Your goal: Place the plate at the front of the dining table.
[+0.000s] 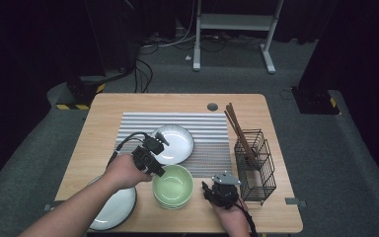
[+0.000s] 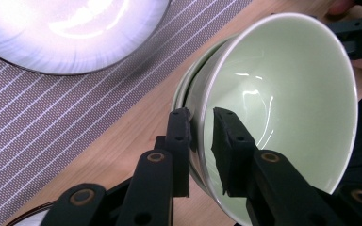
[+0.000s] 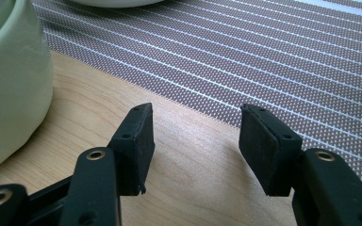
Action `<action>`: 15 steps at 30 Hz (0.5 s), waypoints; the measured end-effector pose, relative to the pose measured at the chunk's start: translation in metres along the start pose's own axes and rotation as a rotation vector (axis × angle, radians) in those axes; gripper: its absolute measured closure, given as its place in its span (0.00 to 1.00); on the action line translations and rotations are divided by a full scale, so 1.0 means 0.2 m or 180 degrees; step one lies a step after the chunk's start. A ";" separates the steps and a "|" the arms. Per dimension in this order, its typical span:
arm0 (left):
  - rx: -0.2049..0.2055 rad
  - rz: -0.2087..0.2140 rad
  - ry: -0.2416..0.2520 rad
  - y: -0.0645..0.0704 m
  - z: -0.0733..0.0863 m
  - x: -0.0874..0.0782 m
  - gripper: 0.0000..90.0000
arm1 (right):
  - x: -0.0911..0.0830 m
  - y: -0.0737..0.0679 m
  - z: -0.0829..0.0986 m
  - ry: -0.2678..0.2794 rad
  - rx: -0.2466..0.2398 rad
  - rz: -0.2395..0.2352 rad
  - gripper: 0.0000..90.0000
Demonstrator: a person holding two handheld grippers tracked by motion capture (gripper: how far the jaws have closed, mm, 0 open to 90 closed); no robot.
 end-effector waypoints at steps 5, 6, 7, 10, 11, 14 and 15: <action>0.0019 -0.0068 -0.0031 0.00 -0.01 0.02 0.81 | 0.00 -0.01 0.00 -0.0002 0.0003 -0.0010 0.50; 0.0026 -0.0093 -0.0049 0.00 -0.01 0.03 0.81 | 0.00 -0.01 0.00 -0.0001 -0.0004 -0.0012 0.50; 0.0034 -0.0106 -0.0065 0.01 -0.01 0.03 0.80 | 0.00 -0.01 0.00 -0.0006 -0.0006 -0.0020 0.50; 0.0038 -0.0127 -0.0093 0.01 -0.01 0.05 0.80 | 0.00 -0.01 0.00 -0.0007 -0.0010 -0.0028 0.50; 0.0030 -0.0127 -0.0095 0.01 -0.02 0.05 0.81 | 0.00 -0.01 0.00 -0.0010 -0.0010 -0.0029 0.50; 0.0036 -0.0160 -0.0079 0.00 -0.01 0.06 0.83 | 0.00 -0.01 0.00 -0.0014 0.0003 -0.0033 0.50; 0.0037 -0.0171 -0.0061 0.00 -0.01 0.05 0.85 | 0.00 -0.01 0.00 -0.0012 0.0004 -0.0035 0.50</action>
Point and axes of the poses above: each handheld gripper's, and its own axes: x roughly forward along the jaws, z roughly out of its underside, y roughly to its right, the point moved 2 cm from there along x, roughly forward along the jaws, and after that the axes turned 7 degrees about -y, right-handed, at the moved point
